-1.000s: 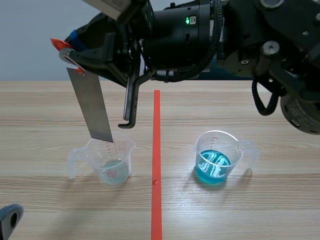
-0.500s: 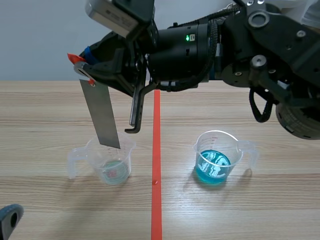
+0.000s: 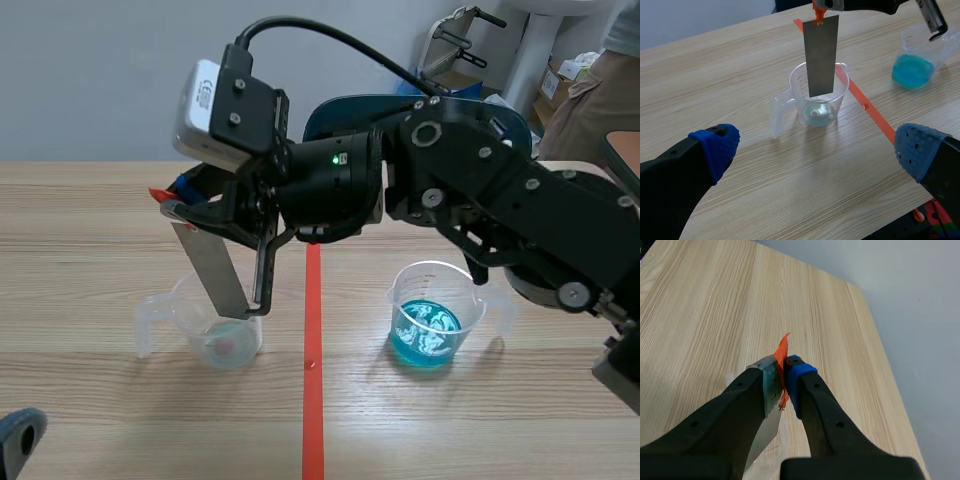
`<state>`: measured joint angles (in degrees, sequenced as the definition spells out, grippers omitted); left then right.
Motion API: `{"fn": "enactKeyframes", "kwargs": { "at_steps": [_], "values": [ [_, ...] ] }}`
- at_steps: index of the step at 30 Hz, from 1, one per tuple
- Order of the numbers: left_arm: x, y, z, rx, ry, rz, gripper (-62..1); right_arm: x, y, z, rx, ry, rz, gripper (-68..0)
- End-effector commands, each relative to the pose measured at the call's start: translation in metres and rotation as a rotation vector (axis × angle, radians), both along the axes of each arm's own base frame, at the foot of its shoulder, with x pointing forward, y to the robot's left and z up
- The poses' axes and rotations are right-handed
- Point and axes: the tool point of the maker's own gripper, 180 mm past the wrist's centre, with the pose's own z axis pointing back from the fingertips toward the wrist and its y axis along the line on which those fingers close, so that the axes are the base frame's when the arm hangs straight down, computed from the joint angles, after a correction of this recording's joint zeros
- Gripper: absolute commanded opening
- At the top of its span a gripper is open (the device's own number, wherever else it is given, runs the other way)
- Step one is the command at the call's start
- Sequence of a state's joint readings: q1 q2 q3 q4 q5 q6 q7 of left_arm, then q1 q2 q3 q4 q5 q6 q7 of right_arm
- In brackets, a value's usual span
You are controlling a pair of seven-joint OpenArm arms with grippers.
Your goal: Do the redox reaction experiment
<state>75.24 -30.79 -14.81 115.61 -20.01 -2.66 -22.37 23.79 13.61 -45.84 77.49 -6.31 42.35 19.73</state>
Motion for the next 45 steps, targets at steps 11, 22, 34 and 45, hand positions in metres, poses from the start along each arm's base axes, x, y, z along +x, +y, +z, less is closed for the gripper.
{"fn": "enactKeyframes", "kwargs": {
  "at_steps": [11, 22, 34, 45],
  "values": [
    [0.002, -0.002, 0.006, -0.016, -0.021, 0.003, 1.4, 0.001, 0.005, -0.019, -0.02, -0.102, 0.057, -66.7],
    [0.002, -0.002, 0.006, -0.016, -0.021, 0.003, 1.4, -0.002, 0.006, -0.019, -0.017, -0.111, 0.073, -66.7],
    [0.003, -0.002, 0.006, -0.016, -0.023, 0.003, 1.4, -0.003, 0.006, -0.02, -0.02, -0.105, 0.079, -48.0],
    [0.003, -0.002, 0.006, -0.016, -0.023, 0.003, 1.4, -0.024, 0.013, -0.004, 0.078, -0.071, 0.179, 0.4]
  ]
}}
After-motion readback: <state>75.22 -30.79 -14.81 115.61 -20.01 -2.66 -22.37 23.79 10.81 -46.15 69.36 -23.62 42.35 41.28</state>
